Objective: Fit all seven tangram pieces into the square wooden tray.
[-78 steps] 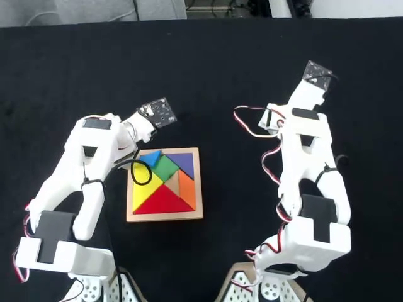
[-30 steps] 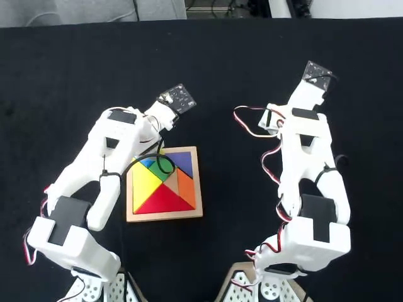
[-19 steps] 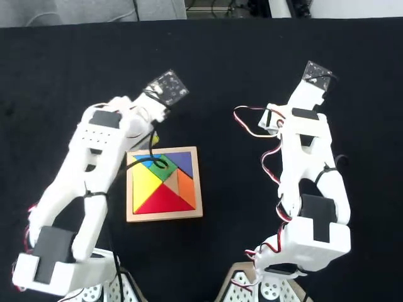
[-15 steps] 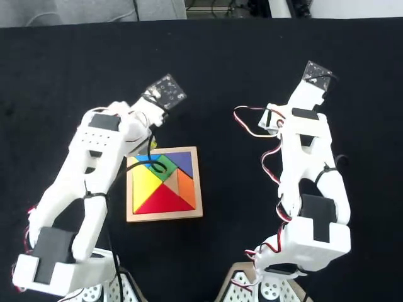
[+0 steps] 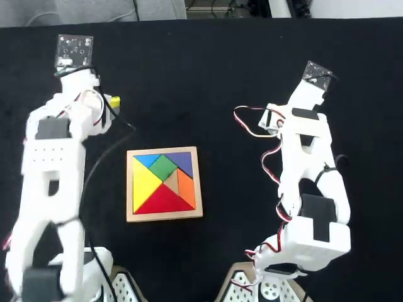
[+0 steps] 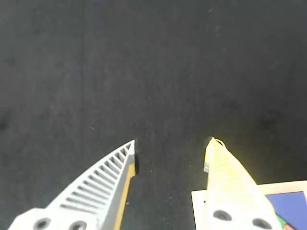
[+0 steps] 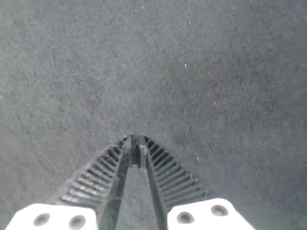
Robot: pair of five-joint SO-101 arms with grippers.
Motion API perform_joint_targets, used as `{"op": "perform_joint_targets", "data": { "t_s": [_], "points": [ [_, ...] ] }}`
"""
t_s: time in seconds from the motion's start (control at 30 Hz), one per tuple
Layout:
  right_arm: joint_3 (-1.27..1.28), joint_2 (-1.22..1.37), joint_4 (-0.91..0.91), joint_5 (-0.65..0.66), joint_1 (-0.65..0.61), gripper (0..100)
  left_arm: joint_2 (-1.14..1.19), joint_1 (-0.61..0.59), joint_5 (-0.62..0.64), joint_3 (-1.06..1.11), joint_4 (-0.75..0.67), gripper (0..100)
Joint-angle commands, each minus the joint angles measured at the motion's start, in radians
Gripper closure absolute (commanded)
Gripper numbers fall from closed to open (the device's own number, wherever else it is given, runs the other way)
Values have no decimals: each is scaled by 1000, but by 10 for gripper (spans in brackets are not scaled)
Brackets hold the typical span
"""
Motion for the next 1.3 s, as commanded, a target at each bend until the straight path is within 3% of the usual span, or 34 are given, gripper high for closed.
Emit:
{"op": "perform_joint_targets", "data": {
  "t_s": [0.0, 0.13, 0.37, 0.5, 0.7, 0.97, 1.13, 1.27],
  "points": [
    [-117, -99, 44, -12, 5, 987, -244, -10, -2, 10, 49, 760],
    [-202, -231, 212, -2, -29, 987, -454, -8, -11, 124, 52, 758],
    [-254, -585, 437, 318, -219, 985, -853, -36, 43, 400, 51, 757],
    [-231, -769, 480, 373, -281, 984, -1096, -39, 43, 522, 41, 757],
    [-101, -1003, 479, 374, -287, 984, -1396, -47, 40, 740, -107, 757],
    [176, -1372, 463, 382, -282, 984, -1364, -88, 43, 983, -192, 757],
    [486, -1621, 288, 384, -282, 984, -1395, -88, 43, 1234, -396, 757],
    [826, -1801, 55, 384, -275, 984, -1382, -64, 81, 1236, -376, 757]
  ]
}}
